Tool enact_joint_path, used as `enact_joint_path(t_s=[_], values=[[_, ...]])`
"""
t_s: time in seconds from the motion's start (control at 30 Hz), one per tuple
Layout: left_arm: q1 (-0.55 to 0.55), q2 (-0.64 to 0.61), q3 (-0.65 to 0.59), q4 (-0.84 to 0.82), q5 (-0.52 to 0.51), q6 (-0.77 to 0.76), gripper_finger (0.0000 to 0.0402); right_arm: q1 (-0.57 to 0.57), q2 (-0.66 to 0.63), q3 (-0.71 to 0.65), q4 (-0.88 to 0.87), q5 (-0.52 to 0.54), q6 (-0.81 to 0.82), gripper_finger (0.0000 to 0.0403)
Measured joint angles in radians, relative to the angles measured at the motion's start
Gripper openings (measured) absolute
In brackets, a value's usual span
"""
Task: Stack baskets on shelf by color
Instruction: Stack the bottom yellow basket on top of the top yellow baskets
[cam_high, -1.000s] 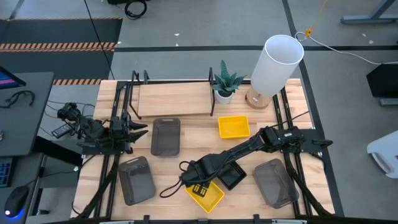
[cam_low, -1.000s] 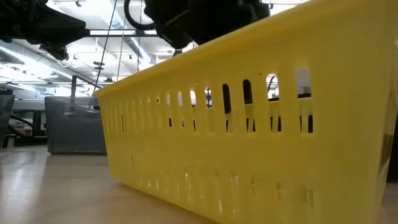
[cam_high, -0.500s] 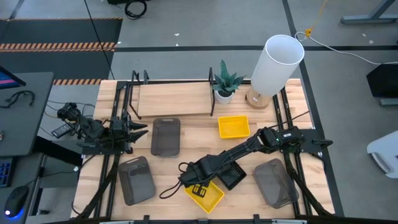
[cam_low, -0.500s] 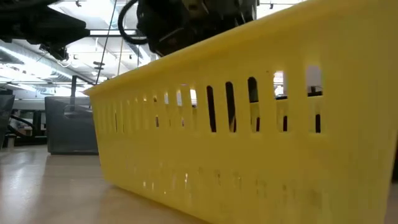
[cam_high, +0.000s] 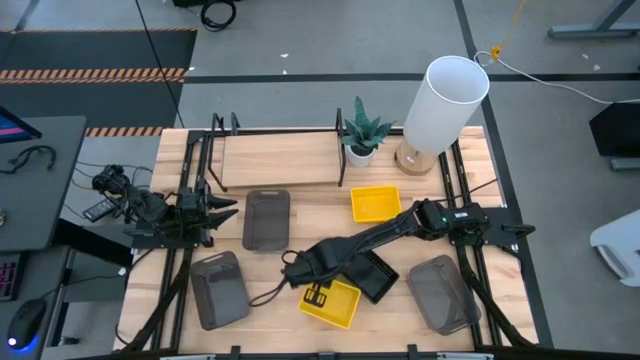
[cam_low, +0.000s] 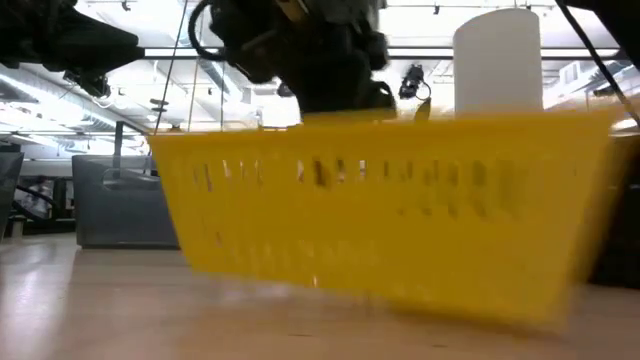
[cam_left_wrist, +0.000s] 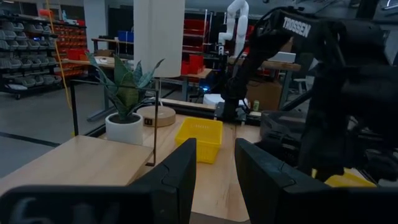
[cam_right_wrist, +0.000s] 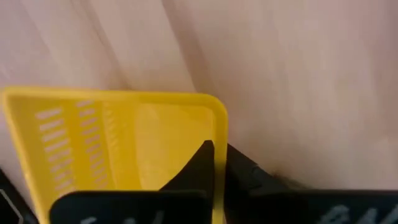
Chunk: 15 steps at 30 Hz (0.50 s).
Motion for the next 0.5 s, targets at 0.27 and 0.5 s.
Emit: enact_joint_path(t_s=[0.27, 0.5], values=[[0.0, 0.0, 0.0, -0.001, 0.0, 0.0, 0.0117, -0.037, -0.067, 0.171, -0.123, 0.098, -0.133, 0.0013], [0.0, 0.0, 0.0, -0.002, 0.0, 0.0, 0.0117, -0.099, -0.226, 0.143, -0.141, 0.211, -0.249, 0.0009]])
